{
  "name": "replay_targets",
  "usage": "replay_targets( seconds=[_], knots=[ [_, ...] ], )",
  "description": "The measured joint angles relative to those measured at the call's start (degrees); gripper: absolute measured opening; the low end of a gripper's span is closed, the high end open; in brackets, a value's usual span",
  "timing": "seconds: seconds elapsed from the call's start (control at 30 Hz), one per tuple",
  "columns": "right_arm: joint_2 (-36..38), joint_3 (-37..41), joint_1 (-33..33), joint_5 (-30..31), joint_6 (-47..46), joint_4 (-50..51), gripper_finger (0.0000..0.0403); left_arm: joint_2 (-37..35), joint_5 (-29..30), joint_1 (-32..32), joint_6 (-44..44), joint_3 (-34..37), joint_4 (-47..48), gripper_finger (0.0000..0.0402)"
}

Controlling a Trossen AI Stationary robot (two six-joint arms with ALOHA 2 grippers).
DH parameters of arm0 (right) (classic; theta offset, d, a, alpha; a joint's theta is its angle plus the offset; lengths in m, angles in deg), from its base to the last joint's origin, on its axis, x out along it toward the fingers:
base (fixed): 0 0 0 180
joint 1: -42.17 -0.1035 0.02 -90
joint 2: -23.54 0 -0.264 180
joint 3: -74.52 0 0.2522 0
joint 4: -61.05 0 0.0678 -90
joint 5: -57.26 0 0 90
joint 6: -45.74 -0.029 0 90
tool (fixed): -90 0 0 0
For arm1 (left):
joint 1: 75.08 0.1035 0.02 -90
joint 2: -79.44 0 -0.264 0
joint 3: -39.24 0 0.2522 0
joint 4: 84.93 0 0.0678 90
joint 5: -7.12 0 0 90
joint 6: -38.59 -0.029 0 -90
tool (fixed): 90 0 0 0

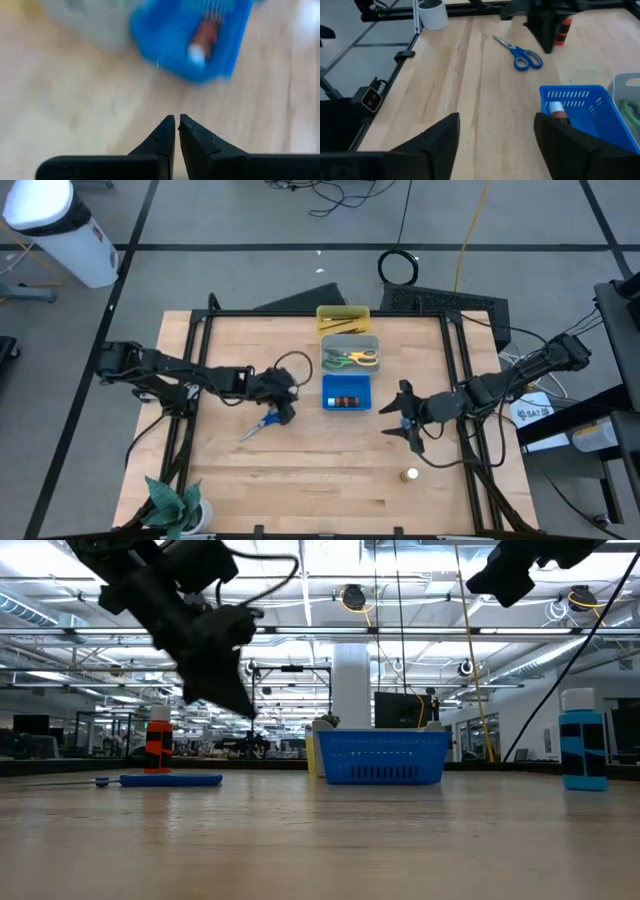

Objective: Pick & Place Paint Supplies
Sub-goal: Put the blue scissors into the gray bin

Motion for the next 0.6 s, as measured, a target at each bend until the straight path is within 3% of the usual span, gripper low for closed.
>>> replay_targets(
  seconds=[0.1,0.4,0.6],
  knots=[
    [-0.11,0.0,0.0,0.0,0.0,1.06,0.0255,-0.2,-0.56,-2.4,5.9,0.01,8.37,0.0035],
    [-0.13,0.0,0.0,0.01,0.96,1.02,0.0255,0.04,16.06,-12.2,24.48,0.01,28.06,0.0035],
    [-0.13,0.0,0.0,0.18,1.31,-0.39,0.025,6.1,18.62,-12.81,26.3,0.03,22.96,0.0035]
  ],
)
